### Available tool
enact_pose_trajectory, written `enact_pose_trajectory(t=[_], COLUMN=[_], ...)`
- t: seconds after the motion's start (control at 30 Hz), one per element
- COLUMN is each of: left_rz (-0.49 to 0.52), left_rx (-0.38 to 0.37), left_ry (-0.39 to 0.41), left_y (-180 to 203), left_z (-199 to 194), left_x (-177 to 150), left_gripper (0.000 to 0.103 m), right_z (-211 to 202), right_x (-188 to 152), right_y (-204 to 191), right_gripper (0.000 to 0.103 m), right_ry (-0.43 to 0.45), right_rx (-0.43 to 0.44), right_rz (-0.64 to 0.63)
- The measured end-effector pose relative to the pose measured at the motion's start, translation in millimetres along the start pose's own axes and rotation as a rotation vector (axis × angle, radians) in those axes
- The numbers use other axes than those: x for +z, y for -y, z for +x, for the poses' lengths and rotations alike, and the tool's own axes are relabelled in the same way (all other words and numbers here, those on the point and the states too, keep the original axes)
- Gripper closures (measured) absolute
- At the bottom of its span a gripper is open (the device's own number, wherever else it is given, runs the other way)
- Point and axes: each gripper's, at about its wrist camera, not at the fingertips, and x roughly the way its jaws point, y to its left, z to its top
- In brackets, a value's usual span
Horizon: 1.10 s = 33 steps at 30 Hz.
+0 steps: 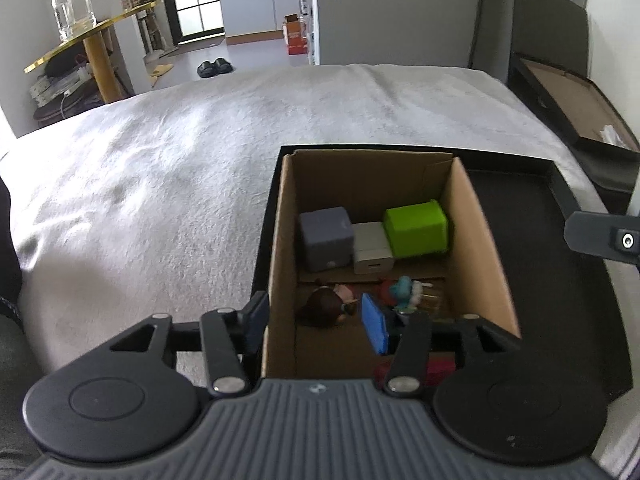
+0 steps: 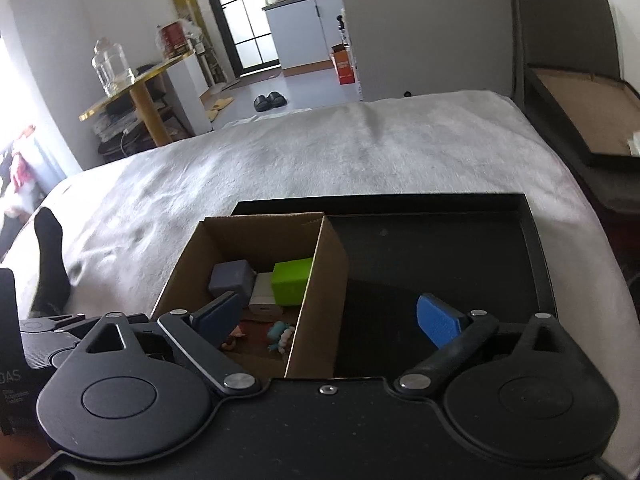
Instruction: Organize rigid objects
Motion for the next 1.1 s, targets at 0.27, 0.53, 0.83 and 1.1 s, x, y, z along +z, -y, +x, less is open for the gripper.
enact_pose_trajectory(t=[0.27, 0.53, 0.83, 1.1], left_rz=[0.007, 0.024, 0.02, 0.044], left_rx=[-0.052, -0.115, -0.163, -0.189], left_ry=[0.003, -0.017, -0.044, -0.012], left_y=[6.5, 19.1, 20.4, 17.9], left_z=[-20.0, -38.5, -55.3, -81.6], left_x=[0.8, -1.5, -0.4, -1.9], left_gripper=[0.053, 0.035, 0.022, 0.017], right_z=[-22.8, -43.0, -65.5, -81.6], right_x=[-7.6, -12.6, -17.4, -20.1], right_y=[8.4, 25.1, 32.3, 28.6], right_gripper=[0.008, 0.0, 0.0, 0.0], right_ry=[0.035, 0.045, 0.06, 0.069], right_rx=[-0.001, -0.052, -0.087, -0.123], right_rz=[0.006, 0.057, 0.071, 0.103])
